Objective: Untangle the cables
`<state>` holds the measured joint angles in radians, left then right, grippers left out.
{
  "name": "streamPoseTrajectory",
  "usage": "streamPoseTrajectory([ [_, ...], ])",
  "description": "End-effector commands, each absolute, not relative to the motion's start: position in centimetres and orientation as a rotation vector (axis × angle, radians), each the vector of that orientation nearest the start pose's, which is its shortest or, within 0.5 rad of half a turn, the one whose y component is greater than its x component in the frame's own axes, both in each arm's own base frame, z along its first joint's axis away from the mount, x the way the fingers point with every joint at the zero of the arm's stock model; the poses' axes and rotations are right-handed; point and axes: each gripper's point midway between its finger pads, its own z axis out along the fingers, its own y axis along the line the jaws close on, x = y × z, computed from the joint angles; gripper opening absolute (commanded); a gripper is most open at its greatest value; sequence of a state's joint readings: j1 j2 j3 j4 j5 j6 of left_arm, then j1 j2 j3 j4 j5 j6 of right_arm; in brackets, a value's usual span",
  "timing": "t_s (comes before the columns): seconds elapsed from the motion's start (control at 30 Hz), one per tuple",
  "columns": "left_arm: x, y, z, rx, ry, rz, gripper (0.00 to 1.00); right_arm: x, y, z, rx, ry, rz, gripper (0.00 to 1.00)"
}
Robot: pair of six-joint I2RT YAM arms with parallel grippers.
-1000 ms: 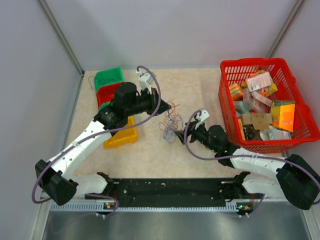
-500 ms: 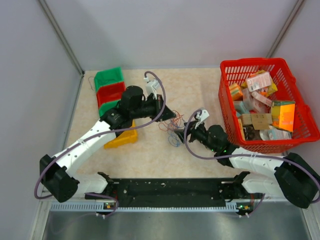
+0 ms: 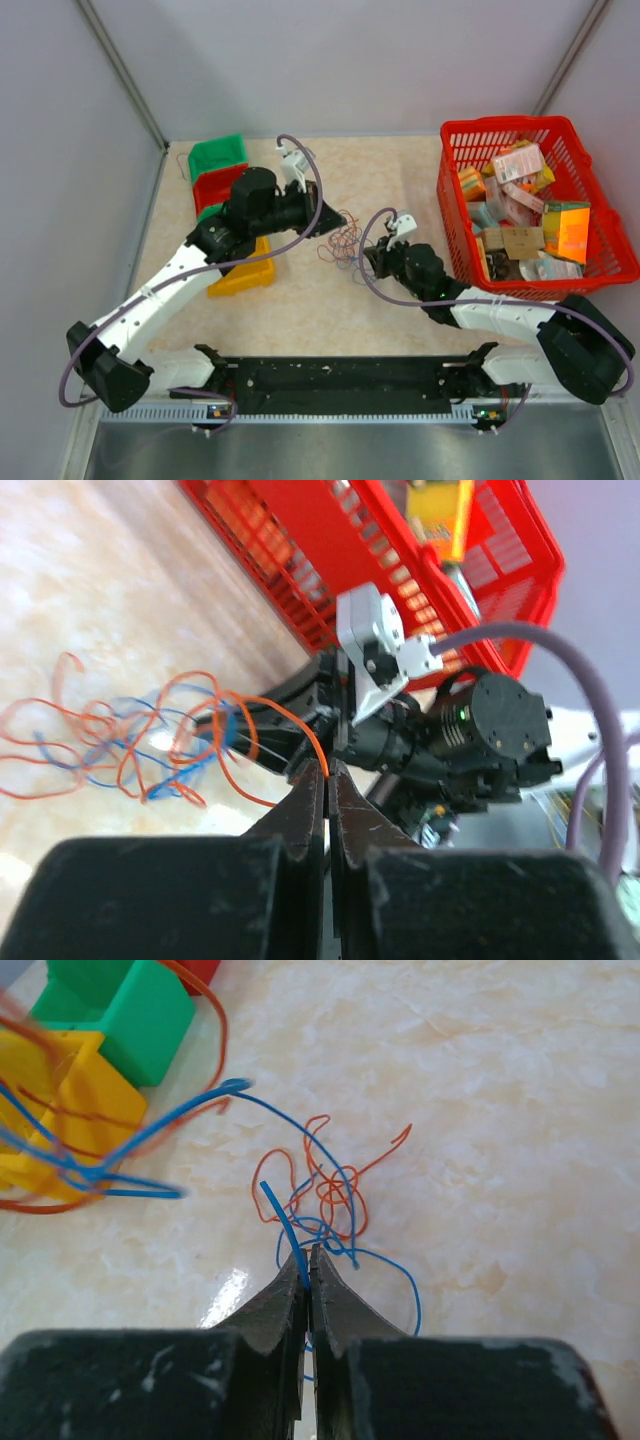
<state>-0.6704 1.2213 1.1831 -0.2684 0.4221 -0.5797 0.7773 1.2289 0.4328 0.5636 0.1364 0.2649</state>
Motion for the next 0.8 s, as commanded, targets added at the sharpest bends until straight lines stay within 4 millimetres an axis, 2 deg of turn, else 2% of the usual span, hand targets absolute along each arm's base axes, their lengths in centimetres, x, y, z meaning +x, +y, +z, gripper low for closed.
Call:
streamPoseTrajectory([
  [0.0,25.7,-26.5,38.6,0.326,1.808,-0.955,0.0,29.2,25.2,14.8,-0.285,1.779,0.57,0.0],
  [0.07,26.7,-22.9,41.3,0.226,1.724,-0.78,0.0,29.4,25.0,14.6,-0.275,1.792,0.55,0.0],
  [0.2,25.8,-16.0,46.7,0.087,1.529,-0.55,0.0,29.7,24.8,14.0,-0.258,1.822,0.523,0.0],
  [0.27,24.7,-13.7,48.6,0.052,1.431,-0.513,0.0,29.7,24.9,13.9,-0.259,1.831,0.52,0.0],
  [0.3,24.3,-13.3,49.2,0.055,1.4,-0.512,0.0,29.8,24.8,13.8,-0.256,1.836,0.514,0.0],
  [0.5,23.4,-13.4,50.2,0.07,1.392,-0.55,0.0,30.4,24.3,12.8,-0.248,1.889,0.443,0.0],
  [0.57,23.4,-14.8,50.0,0.108,1.401,-0.608,0.0,29.8,25.5,13.0,-0.318,1.88,0.501,0.0],
  [0.63,23.5,-16.4,49.4,0.145,1.425,-0.66,0.0,29.1,26.7,13.4,-0.39,1.857,0.567,0.09],
  [0.7,24.0,-17.6,48.4,0.164,1.463,-0.691,0.0,28.8,27.0,13.7,-0.414,1.844,0.594,0.15],
  [0.77,24.4,-18.5,47.6,0.178,1.492,-0.709,0.0,28.8,26.8,14.0,-0.421,1.829,0.591,0.15],
])
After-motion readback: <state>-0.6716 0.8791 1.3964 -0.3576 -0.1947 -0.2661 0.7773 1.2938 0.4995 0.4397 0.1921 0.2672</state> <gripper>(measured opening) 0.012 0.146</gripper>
